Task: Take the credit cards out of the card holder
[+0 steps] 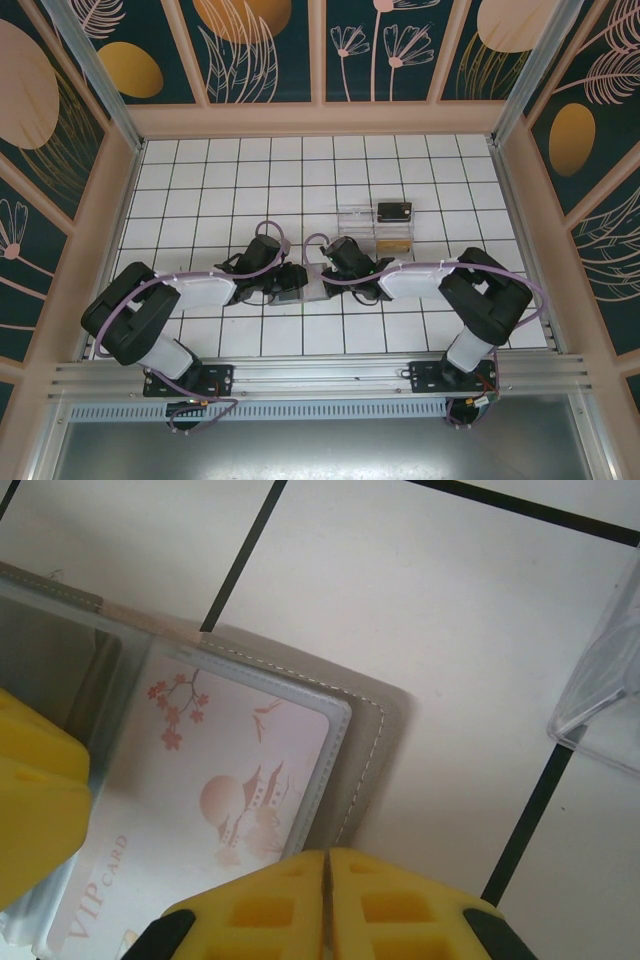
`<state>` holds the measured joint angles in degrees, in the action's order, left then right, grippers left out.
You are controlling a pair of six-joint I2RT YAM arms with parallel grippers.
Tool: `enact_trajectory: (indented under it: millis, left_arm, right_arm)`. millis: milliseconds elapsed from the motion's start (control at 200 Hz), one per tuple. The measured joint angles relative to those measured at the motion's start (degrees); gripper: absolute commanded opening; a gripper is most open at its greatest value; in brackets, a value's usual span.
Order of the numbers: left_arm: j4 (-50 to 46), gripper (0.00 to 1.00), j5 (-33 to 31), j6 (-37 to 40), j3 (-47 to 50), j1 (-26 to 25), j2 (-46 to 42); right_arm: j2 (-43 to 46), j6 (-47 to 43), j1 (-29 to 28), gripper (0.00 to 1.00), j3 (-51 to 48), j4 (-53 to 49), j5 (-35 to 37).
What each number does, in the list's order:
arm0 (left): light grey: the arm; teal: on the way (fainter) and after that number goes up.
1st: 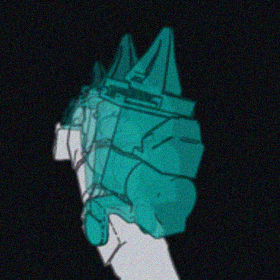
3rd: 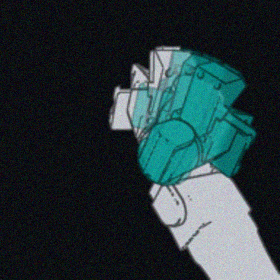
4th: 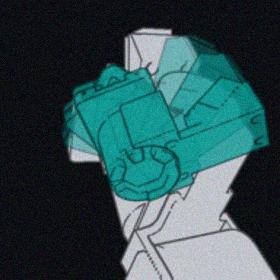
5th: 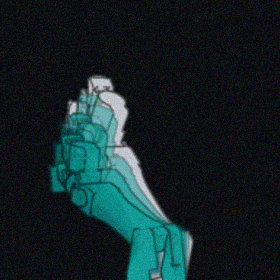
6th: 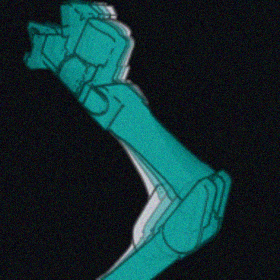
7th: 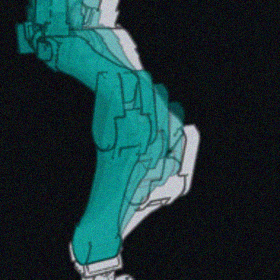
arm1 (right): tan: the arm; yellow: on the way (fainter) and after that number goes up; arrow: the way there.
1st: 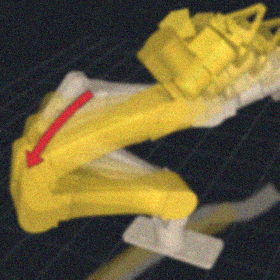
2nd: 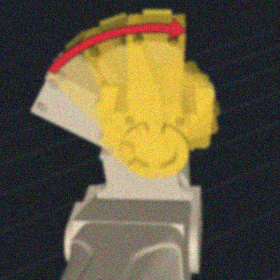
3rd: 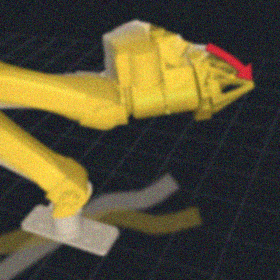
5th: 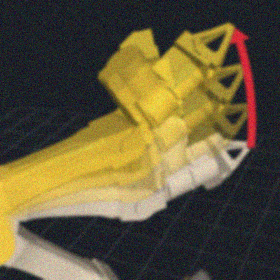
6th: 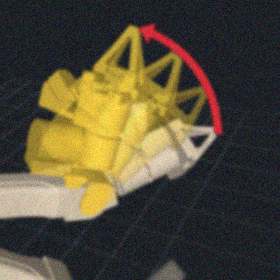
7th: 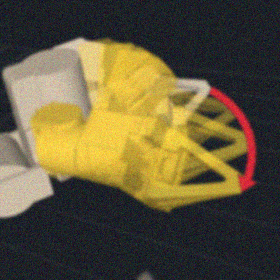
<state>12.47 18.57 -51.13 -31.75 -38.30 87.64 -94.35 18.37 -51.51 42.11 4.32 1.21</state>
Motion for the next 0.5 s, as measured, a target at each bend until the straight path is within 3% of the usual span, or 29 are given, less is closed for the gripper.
enact_trajectory:
  millis: [500]
  left_arm:
    - [-0.79, 0.30, -0.68, 0.02, 0.00, 0.00, -0.33]
  right_arm:
    - [0.63, -0.02, -0.90, 0.12, 0.42, -0.70, -0.02]
